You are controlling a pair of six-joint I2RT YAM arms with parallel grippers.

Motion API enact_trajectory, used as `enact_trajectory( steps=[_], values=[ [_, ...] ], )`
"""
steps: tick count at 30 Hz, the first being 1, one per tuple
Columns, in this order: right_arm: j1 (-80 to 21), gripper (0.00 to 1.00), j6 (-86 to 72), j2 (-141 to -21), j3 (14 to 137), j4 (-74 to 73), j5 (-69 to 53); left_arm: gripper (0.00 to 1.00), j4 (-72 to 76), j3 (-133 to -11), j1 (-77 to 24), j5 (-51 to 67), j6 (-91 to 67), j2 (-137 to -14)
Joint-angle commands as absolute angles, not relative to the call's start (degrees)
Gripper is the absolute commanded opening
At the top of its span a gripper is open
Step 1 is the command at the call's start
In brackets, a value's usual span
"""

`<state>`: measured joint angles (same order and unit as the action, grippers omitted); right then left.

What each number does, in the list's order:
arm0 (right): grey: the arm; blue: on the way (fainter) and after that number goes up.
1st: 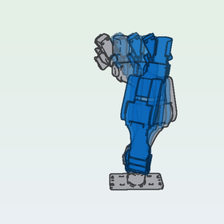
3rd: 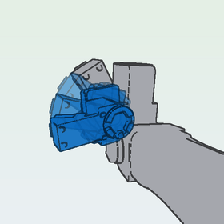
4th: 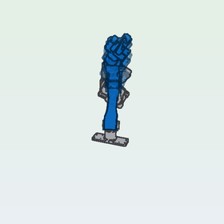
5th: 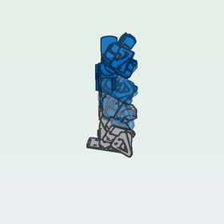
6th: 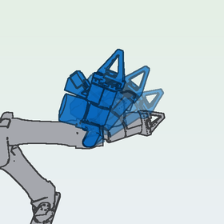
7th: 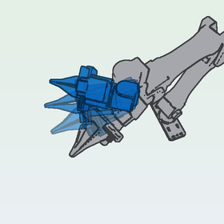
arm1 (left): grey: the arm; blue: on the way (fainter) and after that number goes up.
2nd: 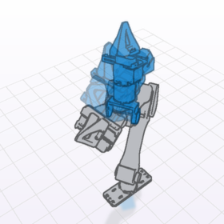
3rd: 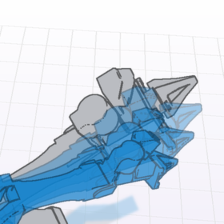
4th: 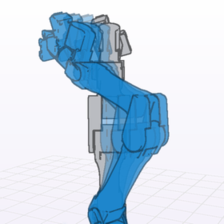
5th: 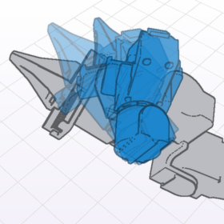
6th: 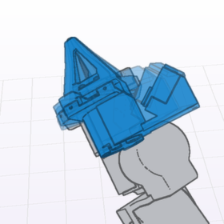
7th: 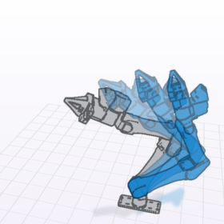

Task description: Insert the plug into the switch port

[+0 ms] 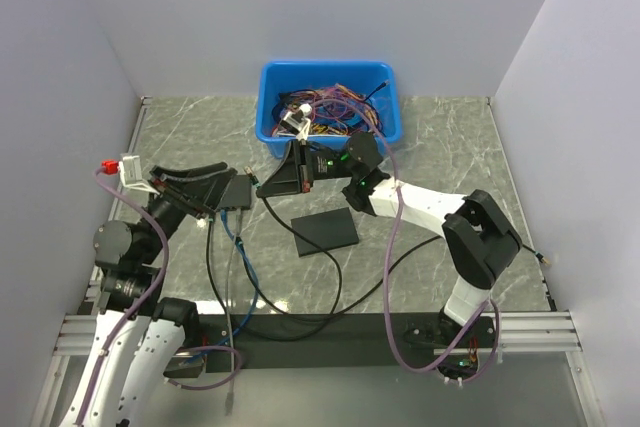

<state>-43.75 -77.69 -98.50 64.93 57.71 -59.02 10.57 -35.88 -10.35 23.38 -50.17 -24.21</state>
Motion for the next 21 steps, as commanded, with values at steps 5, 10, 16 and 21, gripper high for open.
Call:
enact_trajectory(
  steps=[5,10,16,21],
  values=[
    [-44.65,0.00,-79.19,-95.45,65.83,62.23,-60.29,0.57,12.83,-34.81,-10.55,24.70,-50.36,-25.75],
    [-45.61,0.00,-77.61,-95.71,66.80,59.24,-60.29,0.57,16.61,-33.66,-10.55,26.98,-51.68,-26.10],
    [-46.49,0.00,-78.05,-96.59,67.59,59.50,-60.29,0.56,17.75,-34.19,-10.55,27.68,-52.03,-26.98],
    [-46.58,0.00,-78.84,-97.12,68.29,60.47,-60.29,0.52,18.37,-33.49,-10.55,28.83,-52.29,-27.42]
  ],
)
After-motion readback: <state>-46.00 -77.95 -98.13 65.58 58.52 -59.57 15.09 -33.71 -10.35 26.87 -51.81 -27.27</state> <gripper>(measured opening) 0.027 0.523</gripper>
